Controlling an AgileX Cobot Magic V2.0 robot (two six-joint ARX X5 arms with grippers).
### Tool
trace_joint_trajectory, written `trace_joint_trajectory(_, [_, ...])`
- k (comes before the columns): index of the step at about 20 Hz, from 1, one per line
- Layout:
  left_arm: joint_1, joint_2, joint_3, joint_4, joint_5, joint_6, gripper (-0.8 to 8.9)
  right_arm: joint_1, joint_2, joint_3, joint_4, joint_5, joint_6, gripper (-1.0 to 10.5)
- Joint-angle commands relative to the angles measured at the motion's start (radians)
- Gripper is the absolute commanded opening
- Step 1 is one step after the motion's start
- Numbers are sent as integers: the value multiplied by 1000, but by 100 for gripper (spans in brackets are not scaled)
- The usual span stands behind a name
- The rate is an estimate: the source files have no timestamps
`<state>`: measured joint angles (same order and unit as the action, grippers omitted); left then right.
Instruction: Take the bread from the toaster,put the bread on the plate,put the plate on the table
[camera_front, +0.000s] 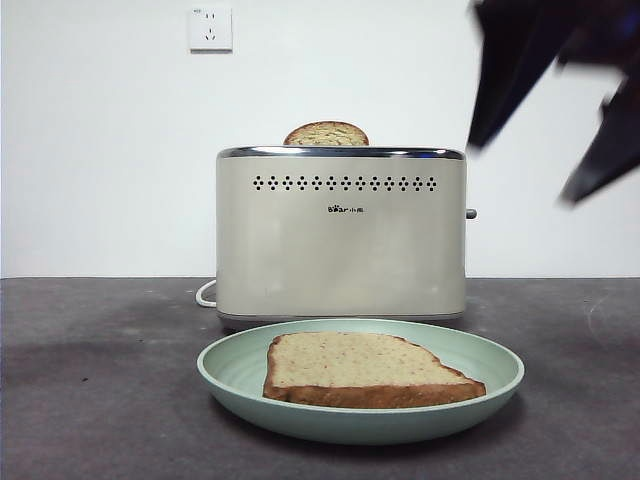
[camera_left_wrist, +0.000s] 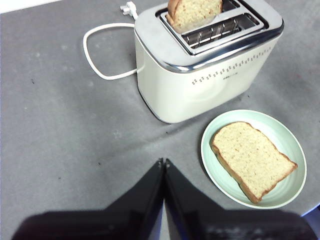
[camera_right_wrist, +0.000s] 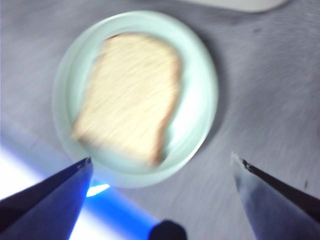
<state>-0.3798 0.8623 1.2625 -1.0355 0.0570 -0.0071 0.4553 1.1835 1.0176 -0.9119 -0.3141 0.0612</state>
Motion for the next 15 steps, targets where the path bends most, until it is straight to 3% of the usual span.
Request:
trace_joint_trajectory(1, [0,-2,2,0,2,13,-8,44,-138,1,-70,-2,-29,437])
trace_joint_trajectory(5, [0,-2,2,-8,3,12,-8,121,-341,1,-165,-2,-4,233])
trace_joint_trajectory(9, [0,-2,2,-21,3,12,-8,131,-446,1,-254,-3,1,-19])
trace_joint_trajectory(15, [0,-2,2,-26,2,11,-4,131,-458,1,-305,0,2,-14])
